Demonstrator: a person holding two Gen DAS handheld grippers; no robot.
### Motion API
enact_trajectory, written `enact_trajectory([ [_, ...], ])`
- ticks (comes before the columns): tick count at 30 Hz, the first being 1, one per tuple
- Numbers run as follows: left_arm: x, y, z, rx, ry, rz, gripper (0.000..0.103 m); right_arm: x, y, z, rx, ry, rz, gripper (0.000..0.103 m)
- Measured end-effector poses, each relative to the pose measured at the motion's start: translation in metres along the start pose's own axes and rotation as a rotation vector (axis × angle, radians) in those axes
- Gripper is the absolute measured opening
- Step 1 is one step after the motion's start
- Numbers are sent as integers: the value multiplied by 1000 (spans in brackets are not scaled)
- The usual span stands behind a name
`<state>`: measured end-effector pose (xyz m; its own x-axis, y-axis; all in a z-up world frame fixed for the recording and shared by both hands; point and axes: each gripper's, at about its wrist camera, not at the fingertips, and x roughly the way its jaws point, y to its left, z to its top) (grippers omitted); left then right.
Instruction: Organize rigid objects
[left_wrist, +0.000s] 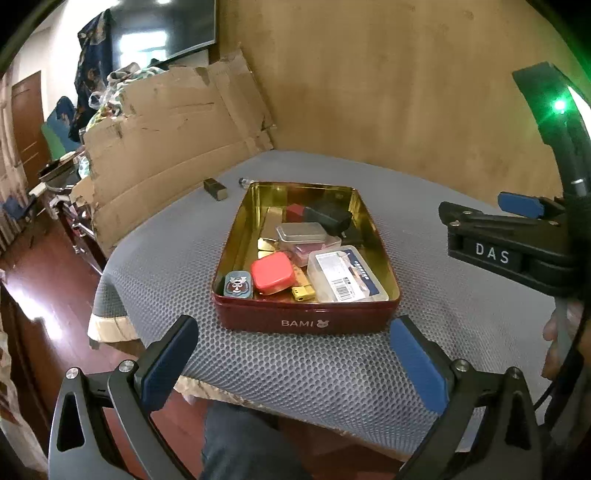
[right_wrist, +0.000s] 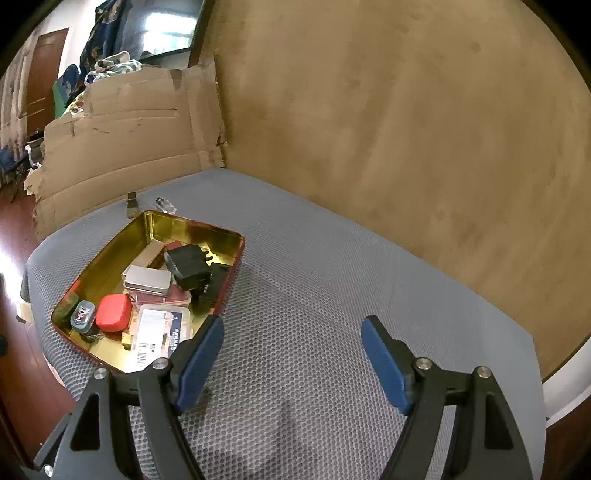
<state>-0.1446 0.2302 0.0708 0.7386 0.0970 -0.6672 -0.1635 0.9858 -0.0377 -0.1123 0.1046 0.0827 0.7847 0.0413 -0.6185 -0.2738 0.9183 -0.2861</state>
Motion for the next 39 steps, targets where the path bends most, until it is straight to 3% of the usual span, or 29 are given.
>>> enact_trajectory([
  [39,-3,-3,0,-1,-34,35,103,2,1,-9,-1,24,5,79],
])
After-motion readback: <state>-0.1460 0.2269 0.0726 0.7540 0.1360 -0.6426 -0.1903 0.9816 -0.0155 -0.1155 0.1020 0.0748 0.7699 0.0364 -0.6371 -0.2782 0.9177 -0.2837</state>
